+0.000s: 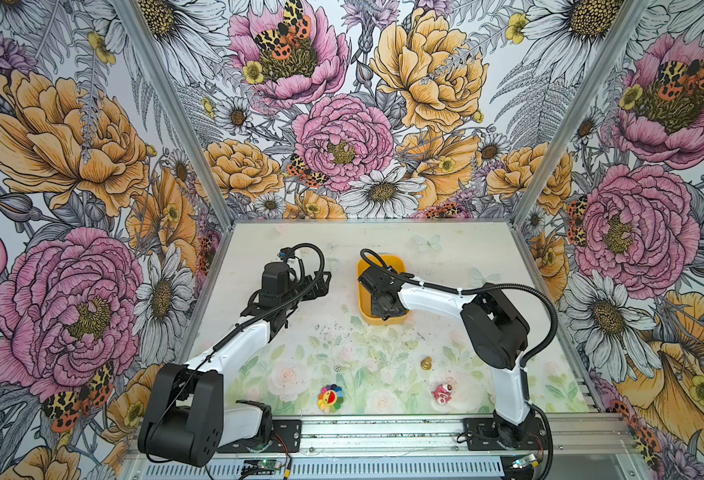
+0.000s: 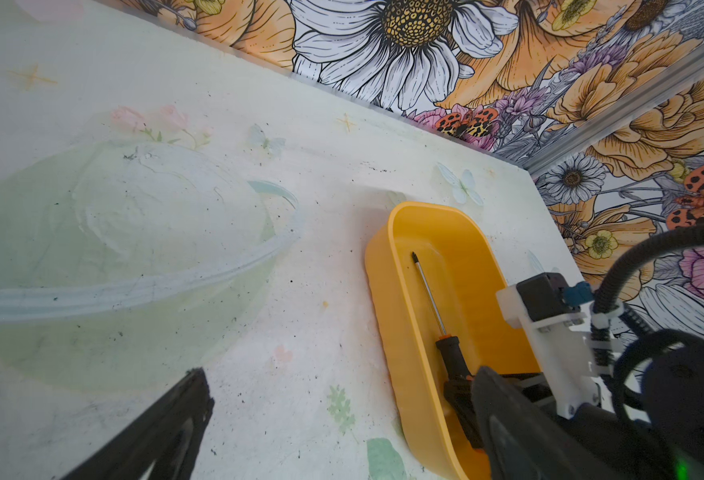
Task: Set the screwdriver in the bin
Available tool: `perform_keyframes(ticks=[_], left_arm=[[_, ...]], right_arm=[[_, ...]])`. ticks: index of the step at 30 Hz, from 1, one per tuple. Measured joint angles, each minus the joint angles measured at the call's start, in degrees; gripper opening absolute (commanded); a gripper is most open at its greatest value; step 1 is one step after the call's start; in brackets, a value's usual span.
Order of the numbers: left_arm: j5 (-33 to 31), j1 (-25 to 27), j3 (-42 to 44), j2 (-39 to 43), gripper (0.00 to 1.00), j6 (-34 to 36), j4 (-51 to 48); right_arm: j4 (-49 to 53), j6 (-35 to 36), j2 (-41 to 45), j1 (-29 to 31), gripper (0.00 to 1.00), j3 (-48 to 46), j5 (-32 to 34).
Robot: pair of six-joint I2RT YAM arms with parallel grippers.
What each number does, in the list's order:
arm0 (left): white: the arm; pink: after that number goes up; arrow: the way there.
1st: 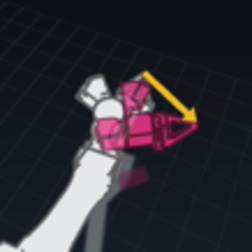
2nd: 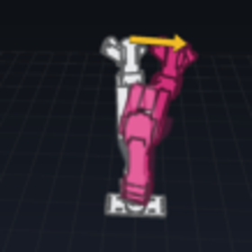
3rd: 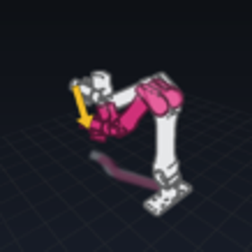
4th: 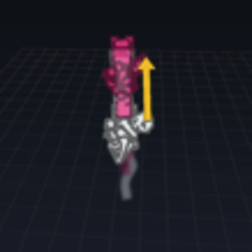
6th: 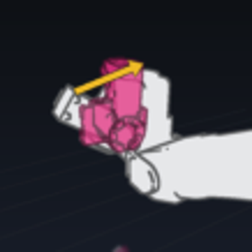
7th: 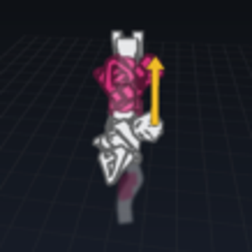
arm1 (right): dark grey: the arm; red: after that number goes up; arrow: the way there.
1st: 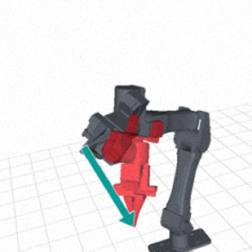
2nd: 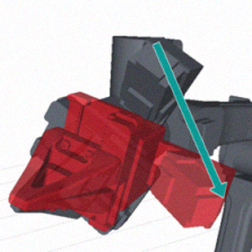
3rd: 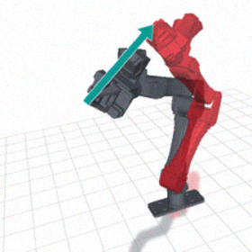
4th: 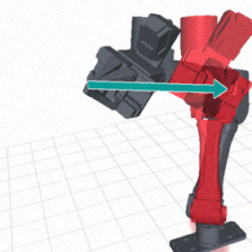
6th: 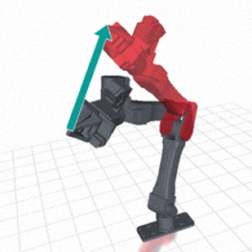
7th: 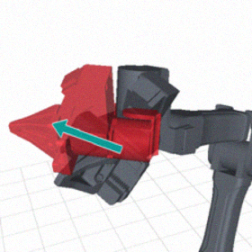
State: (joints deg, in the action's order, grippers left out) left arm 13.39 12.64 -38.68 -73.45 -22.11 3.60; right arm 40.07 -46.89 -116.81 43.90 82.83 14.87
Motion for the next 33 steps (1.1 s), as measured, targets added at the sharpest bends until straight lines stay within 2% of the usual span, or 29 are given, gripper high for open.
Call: perform_keyframes(ticks=[2, 6, 12, 18, 25, 33], left_arm=[[0.0, 0.0, 0.0, -0.1, 0.99, 0.0, 0.0], [0.0, 0.0, 0.0, -0.1, 0.99, 0.0, 0.0], [0.0, 0.0, 0.0, -0.1, 0.99, 0.0, 0.0], [0.0, 0.3, 0.0, -0.1, 0.99, 0.0, 0.0], [-0.3, 0.4, 0.0, -0.3, 0.99, 0.0, 0.0], [-0.5, 0.4, 0.0, -1.5, 0.99, 0.0, 0.0]], right_arm=[[0.0, 0.0, 0.0, 0.0, 0.01, 0.0, 0.0], [0.0, 0.0, -0.2, 0.0, 0.11, 0.0, 0.0], [0.0, 0.4, -0.3, 0.0, 0.35, 0.0, 0.0], [-0.1, 1.1, -0.3, 0.0, 0.49, 0.0, -0.2], [0.0, 1.6, 0.3, 0.0, 0.59, 0.0, -0.4], [0.0, 3.2, 6.8, -0.7, 0.62, 0.0, -1.3]])
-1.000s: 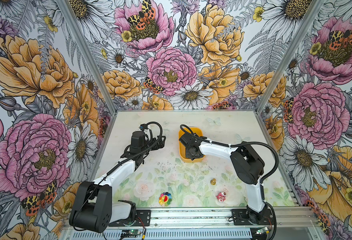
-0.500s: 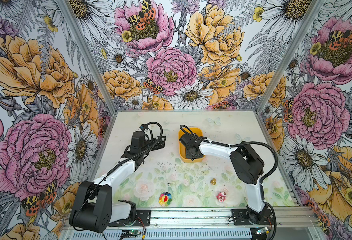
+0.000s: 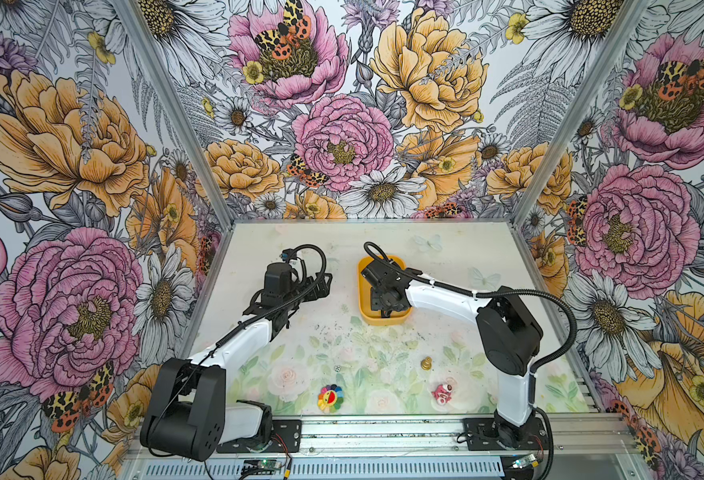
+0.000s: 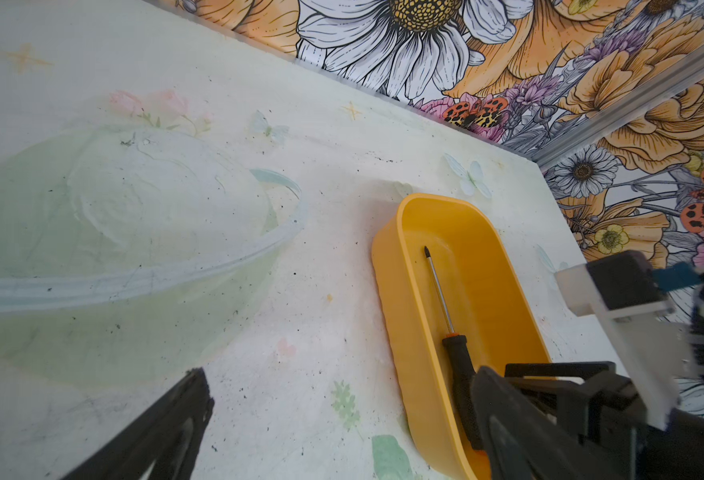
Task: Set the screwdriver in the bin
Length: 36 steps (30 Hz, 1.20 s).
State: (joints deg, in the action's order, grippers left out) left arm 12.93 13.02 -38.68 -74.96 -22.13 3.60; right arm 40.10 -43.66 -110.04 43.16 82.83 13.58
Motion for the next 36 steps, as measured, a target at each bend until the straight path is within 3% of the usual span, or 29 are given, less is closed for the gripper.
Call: perform_keyframes(ticks=[6, 11, 17, 22, 29, 36], left_arm=[[-2.1, 0.3, -0.2, -0.2, 0.99, 0.5, -1.0], [-4.3, 0.0, -0.7, 0.1, 0.99, 1.7, -1.4], [-6.7, -0.8, 1.5, 4.0, 0.99, 4.0, 2.9], [-11.0, -1.5, 3.5, 7.7, 0.99, 7.8, 4.7], [-16.7, -4.7, 4.9, 10.4, 0.99, 13.9, 7.1], [-20.2, -6.0, 13.2, 11.2, 0.99, 19.5, 16.5]], right_arm=[[-0.2, 8.1, 7.4, -1.7, 0.61, -1.1, 0.3], [-3.5, 18.3, 18.6, -5.1, 0.61, -8.4, 2.8], [-13.0, 25.9, 36.0, -18.8, 0.61, -21.7, 1.7], [-22.7, 29.7, 45.5, -30.2, 0.61, -32.5, -0.4], [-40.2, 32.2, 46.9, -42.7, 0.61, -50.4, -5.1], [-60.5, 35.6, 42.5, -44.7, 0.61, -62.1, -5.3]])
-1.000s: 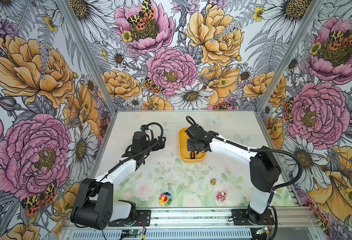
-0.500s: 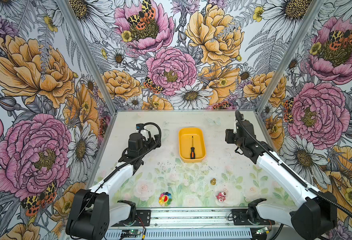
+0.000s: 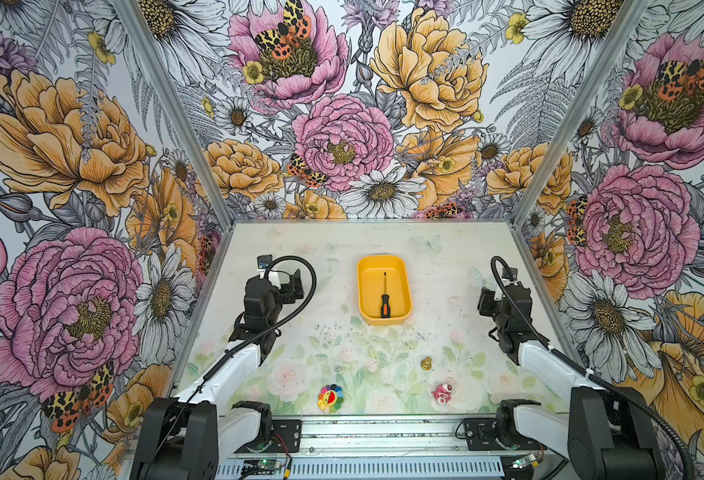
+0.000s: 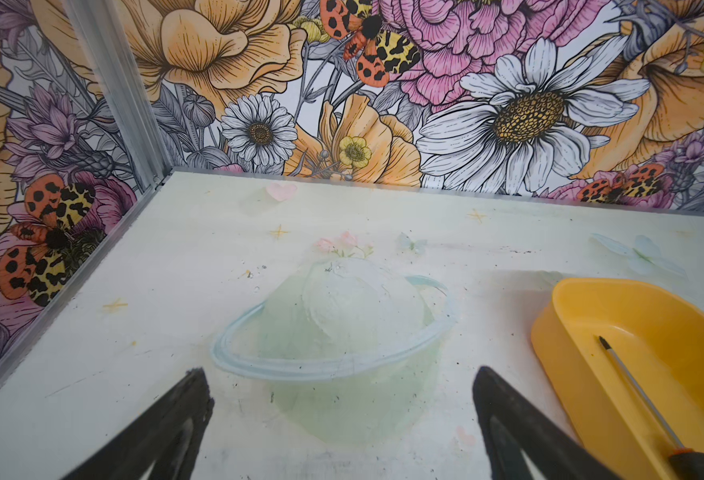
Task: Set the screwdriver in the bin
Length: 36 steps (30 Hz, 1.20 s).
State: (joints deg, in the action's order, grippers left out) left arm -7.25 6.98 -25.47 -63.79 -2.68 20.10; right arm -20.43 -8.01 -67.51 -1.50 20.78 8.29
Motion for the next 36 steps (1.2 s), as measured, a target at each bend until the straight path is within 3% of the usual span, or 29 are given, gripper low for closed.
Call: perform_keyframes(ticks=[3, 14, 25, 30, 36], left_arm=[[-0.8, -1.3, 1.9, -1.1, 0.99, 1.0, 3.9], [-1.8, -3.0, 8.3, -5.6, 0.99, 2.5, 19.1], [-2.5, -3.4, 8.3, -12.5, 0.99, 3.8, 26.8], [-2.6, -3.5, 8.3, -19.8, 0.99, 4.7, 32.6], [-2.3, -4.1, 6.6, -24.5, 0.99, 4.7, 33.2]], right_arm=[[-9.5, 1.0, -3.3, 0.0, 0.60, -3.4, 0.0], [-28.3, 2.0, -17.5, -0.1, 0.60, -3.5, -1.9], [-29.8, 2.1, -20.2, -0.1, 0.61, -0.7, -2.4], [-29.6, 2.1, -20.2, -0.1, 0.61, -0.3, -2.4], [-29.4, 2.1, -20.2, -0.1, 0.62, 0.0, -2.4]])
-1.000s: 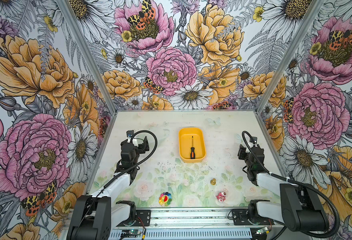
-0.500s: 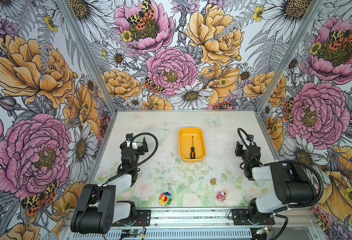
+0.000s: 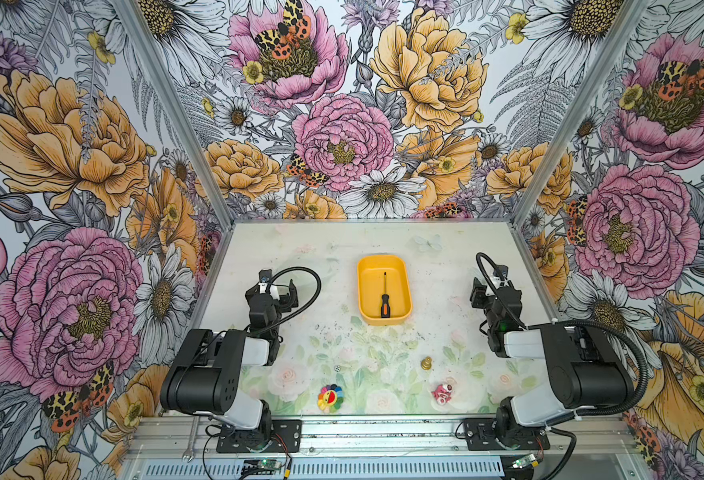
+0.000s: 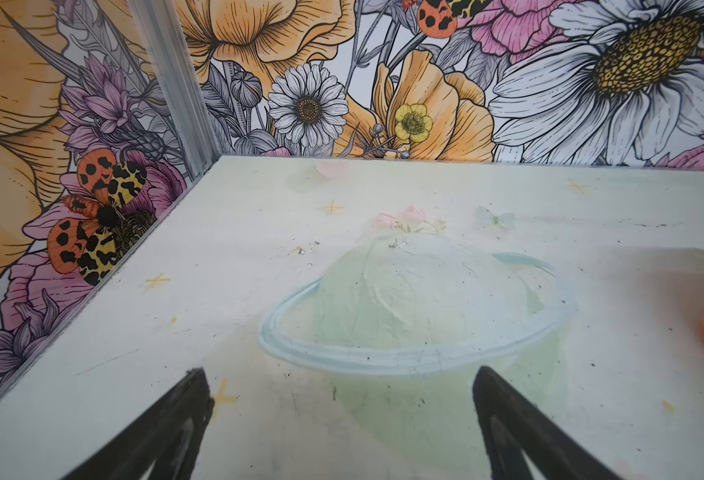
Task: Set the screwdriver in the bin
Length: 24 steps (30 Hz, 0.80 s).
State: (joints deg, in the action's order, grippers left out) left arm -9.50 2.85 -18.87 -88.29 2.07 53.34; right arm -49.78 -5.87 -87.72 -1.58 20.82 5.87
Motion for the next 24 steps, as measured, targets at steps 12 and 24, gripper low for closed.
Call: perform_keyframes(ticks=[12, 24], left_arm=[[1.4, -2.9, -2.1, -0.5, 0.99, -1.0, -0.4], [1.4, -2.9, -2.1, -0.5, 0.99, -1.3, -0.4]], right_arm=[[0.3, 0.4, 0.0, 0.0, 0.78, 0.2, -0.2], [0.3, 0.4, 0.0, 0.0, 0.87, 0.2, -0.2]])
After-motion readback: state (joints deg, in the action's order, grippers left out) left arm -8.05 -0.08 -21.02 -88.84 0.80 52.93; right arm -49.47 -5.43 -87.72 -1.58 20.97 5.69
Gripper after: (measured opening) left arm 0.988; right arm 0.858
